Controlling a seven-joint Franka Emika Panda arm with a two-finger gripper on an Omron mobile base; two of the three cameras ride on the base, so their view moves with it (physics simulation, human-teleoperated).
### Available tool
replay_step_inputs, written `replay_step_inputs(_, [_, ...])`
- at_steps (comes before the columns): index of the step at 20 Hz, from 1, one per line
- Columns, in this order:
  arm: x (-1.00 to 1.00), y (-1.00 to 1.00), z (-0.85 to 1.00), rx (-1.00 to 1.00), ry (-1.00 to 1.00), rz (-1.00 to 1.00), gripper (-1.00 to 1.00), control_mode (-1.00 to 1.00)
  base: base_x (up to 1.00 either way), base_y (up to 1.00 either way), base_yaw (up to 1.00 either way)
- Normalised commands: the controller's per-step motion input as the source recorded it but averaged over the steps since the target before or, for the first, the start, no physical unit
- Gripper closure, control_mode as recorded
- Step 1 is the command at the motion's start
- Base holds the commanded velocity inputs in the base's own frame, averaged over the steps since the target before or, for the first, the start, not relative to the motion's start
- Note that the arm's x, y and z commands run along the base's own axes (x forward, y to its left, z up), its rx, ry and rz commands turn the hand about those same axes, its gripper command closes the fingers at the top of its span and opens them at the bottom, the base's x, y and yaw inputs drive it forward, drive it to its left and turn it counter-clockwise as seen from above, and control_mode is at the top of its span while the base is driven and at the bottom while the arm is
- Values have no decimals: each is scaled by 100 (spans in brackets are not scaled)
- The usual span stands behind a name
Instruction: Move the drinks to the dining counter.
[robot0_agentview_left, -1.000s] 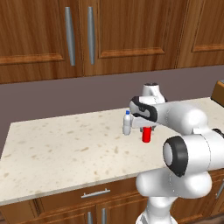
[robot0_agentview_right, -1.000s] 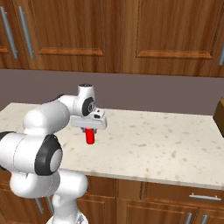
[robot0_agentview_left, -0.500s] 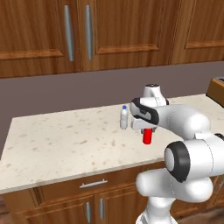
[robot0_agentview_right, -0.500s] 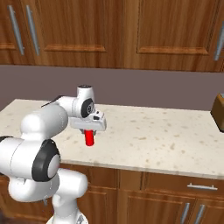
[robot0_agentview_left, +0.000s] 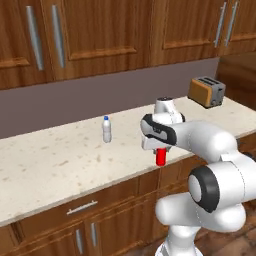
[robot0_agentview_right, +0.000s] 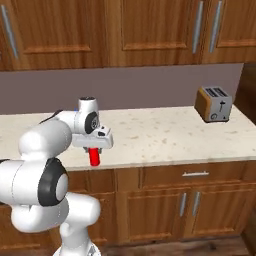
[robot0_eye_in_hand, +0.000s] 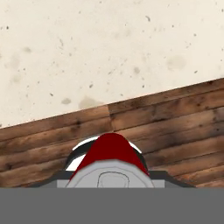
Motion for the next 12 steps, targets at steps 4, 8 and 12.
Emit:
replay_step_inputs(4, [0, 0, 0, 0, 0, 0, 100, 100, -22, 0, -100])
replay_step_inputs(8, [0, 0, 0, 0, 0, 0, 100, 100, -16, 0, -100])
replay_step_inputs(12, [0, 0, 0, 0, 0, 0, 100, 100, -13, 0, -100])
